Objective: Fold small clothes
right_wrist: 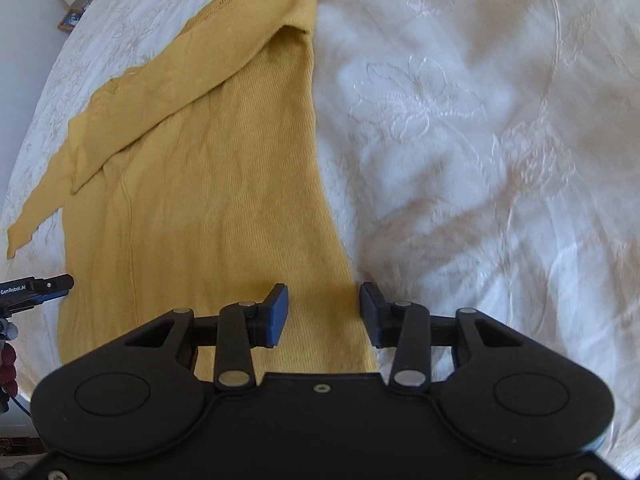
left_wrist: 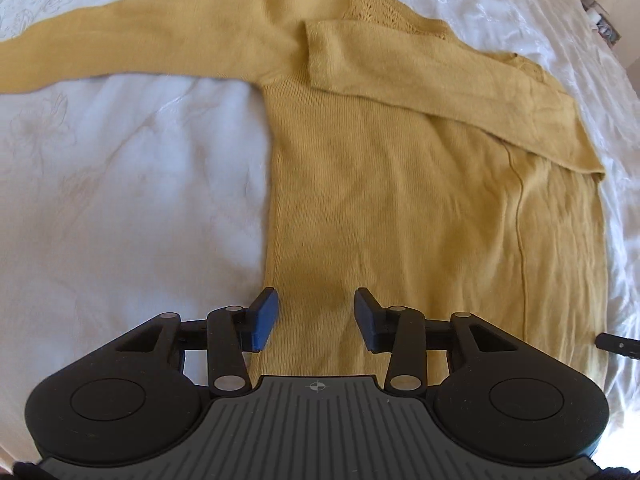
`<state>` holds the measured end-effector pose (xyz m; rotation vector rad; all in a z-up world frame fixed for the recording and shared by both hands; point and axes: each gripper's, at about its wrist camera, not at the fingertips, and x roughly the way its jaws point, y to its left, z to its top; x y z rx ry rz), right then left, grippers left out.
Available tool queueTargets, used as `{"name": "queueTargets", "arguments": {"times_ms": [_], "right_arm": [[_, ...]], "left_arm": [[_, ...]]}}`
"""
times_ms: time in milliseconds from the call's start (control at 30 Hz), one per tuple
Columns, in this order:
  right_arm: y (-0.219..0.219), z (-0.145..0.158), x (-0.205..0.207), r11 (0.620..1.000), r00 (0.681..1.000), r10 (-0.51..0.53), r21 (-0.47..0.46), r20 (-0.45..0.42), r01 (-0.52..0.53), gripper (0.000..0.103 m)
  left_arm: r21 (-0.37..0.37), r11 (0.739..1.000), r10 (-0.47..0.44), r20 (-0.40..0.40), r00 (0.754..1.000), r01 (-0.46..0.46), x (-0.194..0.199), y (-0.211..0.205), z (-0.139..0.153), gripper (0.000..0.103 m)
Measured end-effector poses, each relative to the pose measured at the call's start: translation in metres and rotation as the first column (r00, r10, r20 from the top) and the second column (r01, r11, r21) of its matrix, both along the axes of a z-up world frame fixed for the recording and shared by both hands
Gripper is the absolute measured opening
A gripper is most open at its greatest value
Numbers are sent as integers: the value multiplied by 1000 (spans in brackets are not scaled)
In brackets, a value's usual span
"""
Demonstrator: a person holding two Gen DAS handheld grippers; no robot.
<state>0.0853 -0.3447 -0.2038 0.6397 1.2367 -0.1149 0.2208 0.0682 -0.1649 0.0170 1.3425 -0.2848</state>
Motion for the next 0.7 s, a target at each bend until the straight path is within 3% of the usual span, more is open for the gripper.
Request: {"name": "queueTargets", "arguments": {"times_ms": [267, 500, 700], "right_arm": [[3, -8, -42, 999, 999, 36, 41, -33, -35, 50], [6, -12, -59, 992, 995, 95, 79, 11, -95, 50], [3, -13, -69, 986, 990, 138, 94, 40, -141, 50]], "left_arm": [[2, 998, 58, 4, 998, -58, -54, 33, -7, 48], [-19, 993, 118, -4, 993, -118, -96, 50, -15, 53], [-48, 987, 156, -9, 988, -156, -109, 53, -24, 53]]}}
